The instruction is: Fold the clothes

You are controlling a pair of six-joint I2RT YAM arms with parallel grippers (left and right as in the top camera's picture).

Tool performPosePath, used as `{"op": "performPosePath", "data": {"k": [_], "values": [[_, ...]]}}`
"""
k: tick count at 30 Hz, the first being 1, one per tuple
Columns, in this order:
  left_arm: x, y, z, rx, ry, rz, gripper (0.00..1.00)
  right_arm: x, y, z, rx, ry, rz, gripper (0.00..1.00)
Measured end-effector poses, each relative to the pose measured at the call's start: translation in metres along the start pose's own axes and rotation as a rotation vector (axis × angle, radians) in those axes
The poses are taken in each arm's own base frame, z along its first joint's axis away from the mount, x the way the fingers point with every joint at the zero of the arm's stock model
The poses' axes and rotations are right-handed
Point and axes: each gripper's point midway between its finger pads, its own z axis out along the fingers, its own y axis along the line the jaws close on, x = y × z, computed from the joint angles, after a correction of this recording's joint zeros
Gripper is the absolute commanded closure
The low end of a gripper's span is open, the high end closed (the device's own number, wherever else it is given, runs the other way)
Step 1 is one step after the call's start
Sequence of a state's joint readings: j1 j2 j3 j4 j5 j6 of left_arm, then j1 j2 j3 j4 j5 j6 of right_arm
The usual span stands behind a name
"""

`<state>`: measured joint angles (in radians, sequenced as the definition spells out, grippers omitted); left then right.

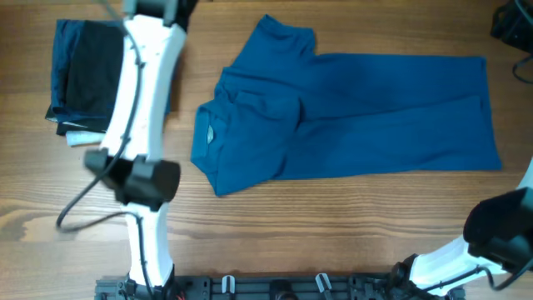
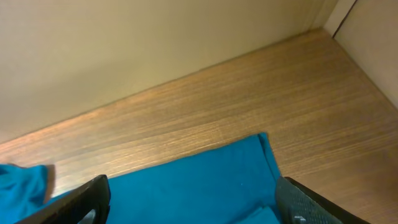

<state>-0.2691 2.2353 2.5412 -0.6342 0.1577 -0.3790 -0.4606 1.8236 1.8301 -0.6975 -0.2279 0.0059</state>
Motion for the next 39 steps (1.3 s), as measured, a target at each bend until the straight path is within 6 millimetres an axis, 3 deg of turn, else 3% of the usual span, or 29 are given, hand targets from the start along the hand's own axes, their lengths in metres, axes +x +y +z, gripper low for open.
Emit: {"op": "performPosePath", "data": {"k": [3, 6, 9, 12, 18, 25, 30, 33, 39], "values": [[0.071, 0.029, 0.059, -0.041, 0.143, 0.011, 0.53, 0.026, -0.012, 0.049, 0.004, 0.079, 0.003, 0.12], [0.147, 0.055, 0.105, -0.067, 0.282, 0.080, 0.48, 0.071, -0.028, 0.102, 0.023, 0.195, 0.006, 0.12], [0.207, 0.070, 0.131, -0.069, 0.385, 0.165, 0.48, 0.118, -0.043, 0.142, 0.045, 0.309, 0.005, 0.09], [0.242, 0.074, 0.144, -0.051, 0.437, 0.261, 0.39, 0.139, -0.049, 0.157, 0.054, 0.353, -0.013, 0.07], [0.255, 0.090, 0.155, -0.051, 0.441, 0.401, 0.31, 0.140, -0.053, 0.162, 0.068, 0.350, -0.029, 0.03], [0.269, 0.114, 0.175, -0.085, 0.409, 0.500, 0.32, 0.139, -0.054, 0.163, 0.069, 0.344, -0.053, 0.03], [0.266, 0.119, 0.182, -0.089, 0.372, 0.513, 0.31, 0.138, -0.054, 0.163, 0.071, 0.343, -0.060, 0.01], [0.263, 0.119, 0.185, -0.088, 0.355, 0.518, 0.32, 0.138, -0.054, 0.163, 0.071, 0.342, -0.061, 0.00], [0.291, 0.131, 0.194, -0.083, 0.388, 0.494, 0.40, 0.131, -0.057, 0.171, 0.066, 0.302, -0.147, 0.01]]}}
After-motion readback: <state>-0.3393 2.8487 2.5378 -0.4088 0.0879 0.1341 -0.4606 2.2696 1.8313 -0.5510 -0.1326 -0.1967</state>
